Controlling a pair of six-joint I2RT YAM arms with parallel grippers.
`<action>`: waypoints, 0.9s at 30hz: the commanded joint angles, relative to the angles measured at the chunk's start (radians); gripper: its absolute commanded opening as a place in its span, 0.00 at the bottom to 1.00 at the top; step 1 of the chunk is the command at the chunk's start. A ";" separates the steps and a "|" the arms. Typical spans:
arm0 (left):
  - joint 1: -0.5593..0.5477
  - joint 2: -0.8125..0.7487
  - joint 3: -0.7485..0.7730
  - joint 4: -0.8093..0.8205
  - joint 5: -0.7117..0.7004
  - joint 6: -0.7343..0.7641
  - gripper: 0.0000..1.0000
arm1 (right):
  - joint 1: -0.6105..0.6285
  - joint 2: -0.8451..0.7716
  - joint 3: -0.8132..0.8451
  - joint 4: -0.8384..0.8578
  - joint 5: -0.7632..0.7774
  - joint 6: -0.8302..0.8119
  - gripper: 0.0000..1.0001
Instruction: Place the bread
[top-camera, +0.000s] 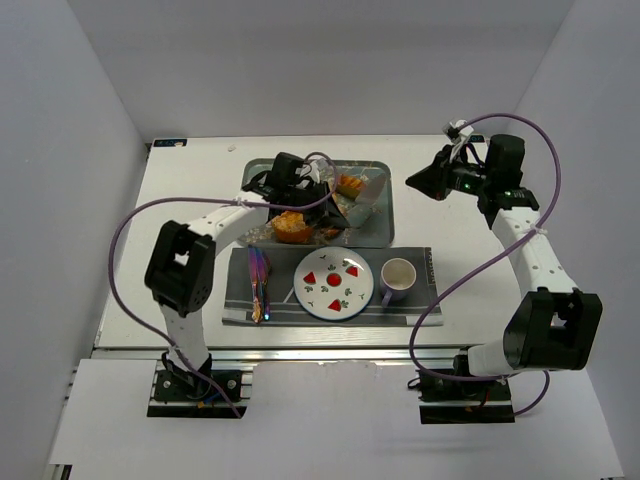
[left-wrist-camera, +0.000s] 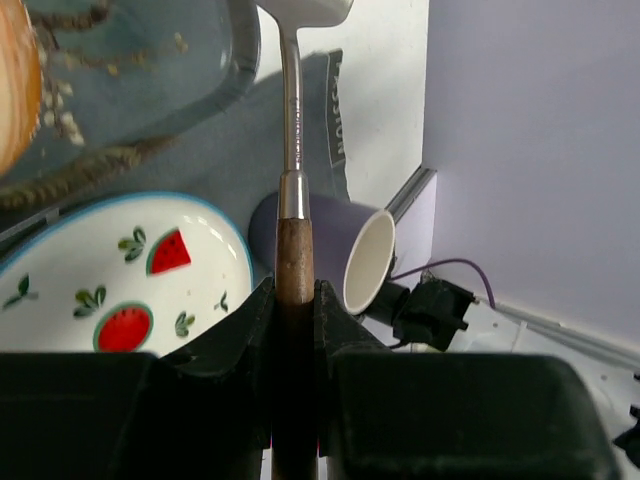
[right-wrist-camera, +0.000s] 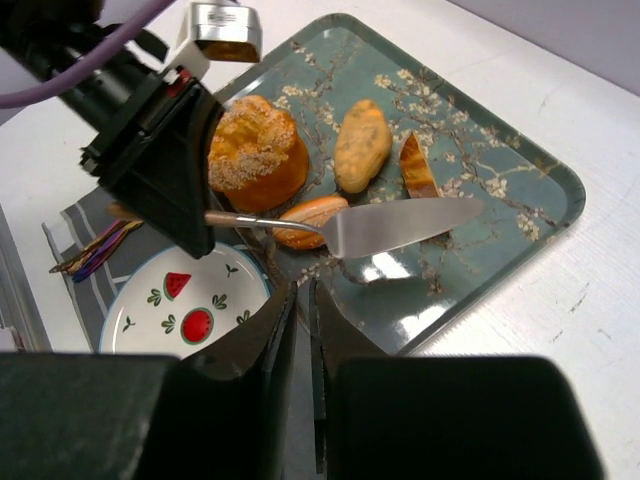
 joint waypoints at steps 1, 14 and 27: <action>-0.004 0.046 0.136 -0.052 0.043 0.027 0.00 | -0.029 -0.029 -0.018 0.045 -0.025 0.021 0.16; 0.045 0.226 0.389 -0.190 -0.069 0.074 0.00 | -0.045 -0.026 -0.038 0.051 -0.042 0.027 0.16; 0.059 0.047 0.157 -0.311 -0.101 0.169 0.00 | -0.053 -0.027 -0.036 0.057 -0.051 0.039 0.16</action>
